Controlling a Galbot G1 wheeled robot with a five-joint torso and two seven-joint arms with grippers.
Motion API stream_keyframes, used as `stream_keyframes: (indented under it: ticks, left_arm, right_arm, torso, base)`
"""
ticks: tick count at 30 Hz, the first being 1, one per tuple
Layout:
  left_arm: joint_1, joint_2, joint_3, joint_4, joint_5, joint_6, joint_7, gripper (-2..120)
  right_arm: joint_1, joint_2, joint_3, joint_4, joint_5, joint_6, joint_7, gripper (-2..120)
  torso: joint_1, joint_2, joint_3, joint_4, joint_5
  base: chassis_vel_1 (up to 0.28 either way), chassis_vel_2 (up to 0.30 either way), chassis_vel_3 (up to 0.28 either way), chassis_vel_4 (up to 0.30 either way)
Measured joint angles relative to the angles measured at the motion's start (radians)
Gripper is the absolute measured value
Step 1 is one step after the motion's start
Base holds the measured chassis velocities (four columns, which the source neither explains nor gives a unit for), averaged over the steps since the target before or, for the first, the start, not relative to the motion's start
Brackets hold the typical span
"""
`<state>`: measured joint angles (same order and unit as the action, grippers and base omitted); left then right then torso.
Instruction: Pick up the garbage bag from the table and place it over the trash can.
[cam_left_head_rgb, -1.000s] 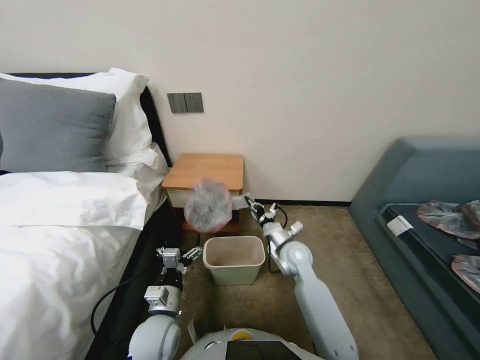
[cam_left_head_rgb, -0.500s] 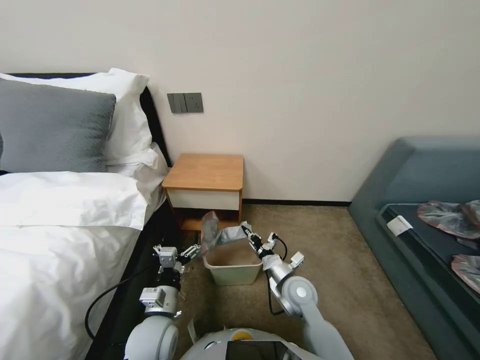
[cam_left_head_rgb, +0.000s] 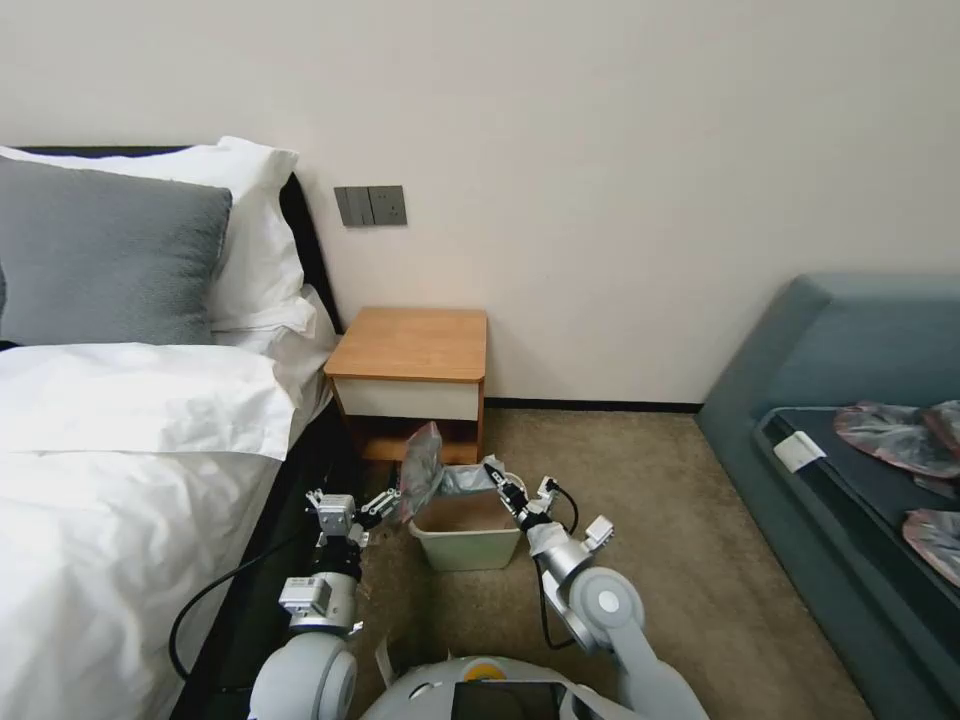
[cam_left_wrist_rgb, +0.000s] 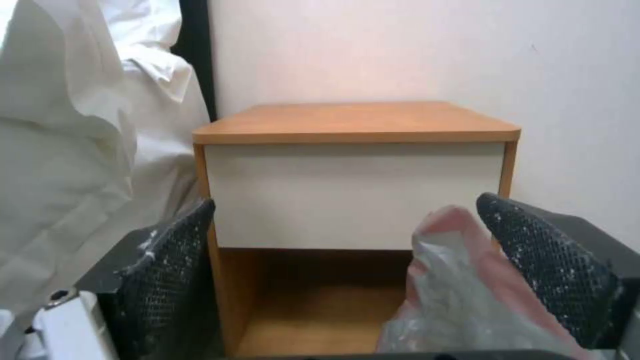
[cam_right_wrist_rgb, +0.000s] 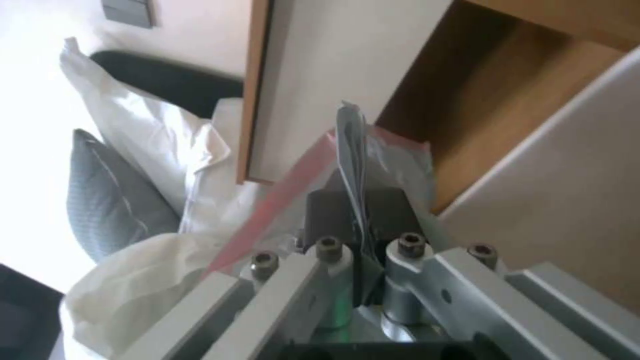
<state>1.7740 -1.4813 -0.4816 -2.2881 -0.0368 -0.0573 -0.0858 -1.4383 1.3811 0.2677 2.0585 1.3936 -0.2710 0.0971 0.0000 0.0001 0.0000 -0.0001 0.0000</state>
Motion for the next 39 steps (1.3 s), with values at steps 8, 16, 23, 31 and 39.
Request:
stream_keyframes:
  ticks: [8,16,23,31,39]
  left_arm:
    - [0.000,0.003,-0.001,0.003,0.003,-0.003,0.000,100]
    - [-0.012,0.015,-0.030,-0.058,-0.036,0.004,-0.022,100]
    - [-0.030,0.026,-0.047,-0.116,-0.105,0.036,-0.038,100]
    - [-0.043,0.046,-0.059,-0.155,-0.138,0.050,-0.038,100]
    - [-0.049,0.055,-0.065,-0.173,-0.177,0.059,-0.061,100]
  right_arm:
    - [0.048,0.009,-0.045,0.040,0.033,-0.004,0.038,0]
    - [0.105,0.041,-0.134,0.071,0.046,-0.002,0.087,0]
    - [0.130,0.059,-0.147,0.079,0.051,0.002,0.110,0]
    - [0.184,0.075,-0.188,0.072,0.052,0.012,0.151,0]
    - [0.170,0.108,-0.245,0.073,0.031,0.018,0.168,0]
  torso:
    - [0.000,0.000,0.000,0.0001,-0.0001]
    - [0.000,0.000,0.000,0.0001,-0.0001]
    - [0.000,0.000,0.000,0.0000,0.0000]
    - [0.000,0.000,0.000,0.0001,0.0000]
    - [0.000,0.000,0.000,0.0001,-0.0001]
  base:
    - [0.000,0.000,0.000,0.000]
    - [0.000,0.000,0.000,0.000]
    - [0.000,0.000,0.000,0.000]
    - [0.000,0.000,0.000,0.000]
    - [0.000,0.000,0.000,0.000]
